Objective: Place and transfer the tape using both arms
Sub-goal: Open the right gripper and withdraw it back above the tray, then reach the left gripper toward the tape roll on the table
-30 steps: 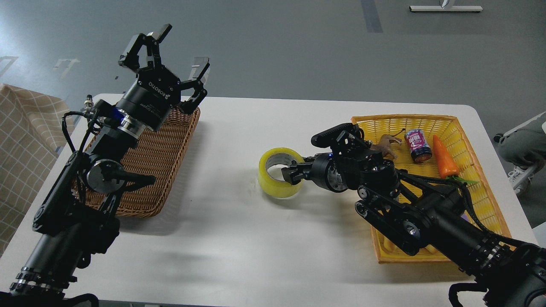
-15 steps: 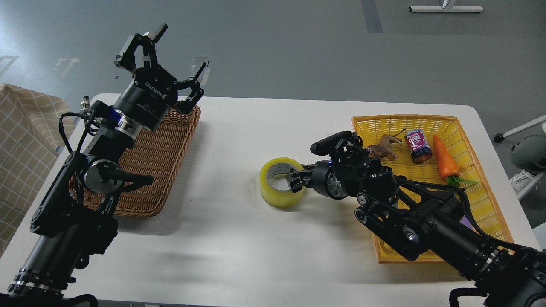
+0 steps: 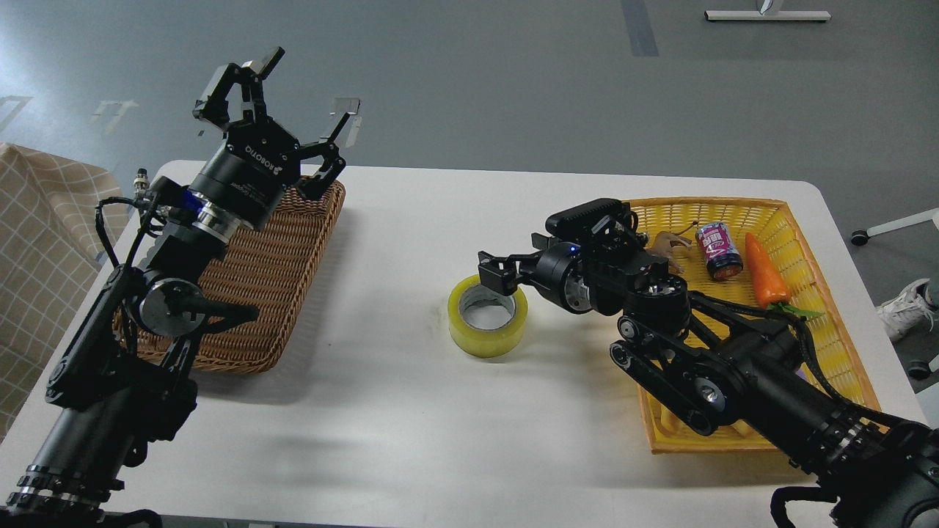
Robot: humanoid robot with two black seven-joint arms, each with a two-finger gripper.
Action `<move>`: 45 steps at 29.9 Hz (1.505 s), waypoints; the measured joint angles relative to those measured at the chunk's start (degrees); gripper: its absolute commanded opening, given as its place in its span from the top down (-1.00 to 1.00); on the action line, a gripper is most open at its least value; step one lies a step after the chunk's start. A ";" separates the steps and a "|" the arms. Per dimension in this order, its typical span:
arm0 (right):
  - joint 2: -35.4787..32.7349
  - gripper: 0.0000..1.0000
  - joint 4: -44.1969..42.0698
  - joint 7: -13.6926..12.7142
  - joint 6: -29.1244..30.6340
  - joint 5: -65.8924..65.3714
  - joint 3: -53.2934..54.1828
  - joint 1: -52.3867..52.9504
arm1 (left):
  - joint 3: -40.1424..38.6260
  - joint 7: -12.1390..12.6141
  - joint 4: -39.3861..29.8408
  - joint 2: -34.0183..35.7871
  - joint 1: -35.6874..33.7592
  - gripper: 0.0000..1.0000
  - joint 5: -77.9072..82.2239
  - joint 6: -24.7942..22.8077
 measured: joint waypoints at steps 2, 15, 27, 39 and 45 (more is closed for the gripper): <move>0.01 -1.00 2.44 0.05 -0.16 0.01 1.74 0.79 | -0.13 0.00 -0.15 0.00 0.00 -0.96 0.00 0.00; -5.12 -1.00 15.11 0.27 -0.28 31.15 25.58 -4.97 | -3.51 -5.70 -3.65 3.07 0.42 -0.96 0.66 0.00; -0.68 -1.00 25.06 8.34 -0.07 58.88 43.52 -15.29 | -3.21 -7.26 -5.32 3.61 1.44 -0.96 0.75 0.00; 0.01 -1.00 25.40 10.63 1.66 65.87 49.04 -16.44 | -2.66 -7.27 -6.65 7.72 2.10 -0.96 2.41 11.23; 0.01 -1.00 23.63 10.57 2.26 66.17 48.78 -16.60 | 4.67 -9.62 -9.01 13.31 -0.17 -0.95 17.72 14.99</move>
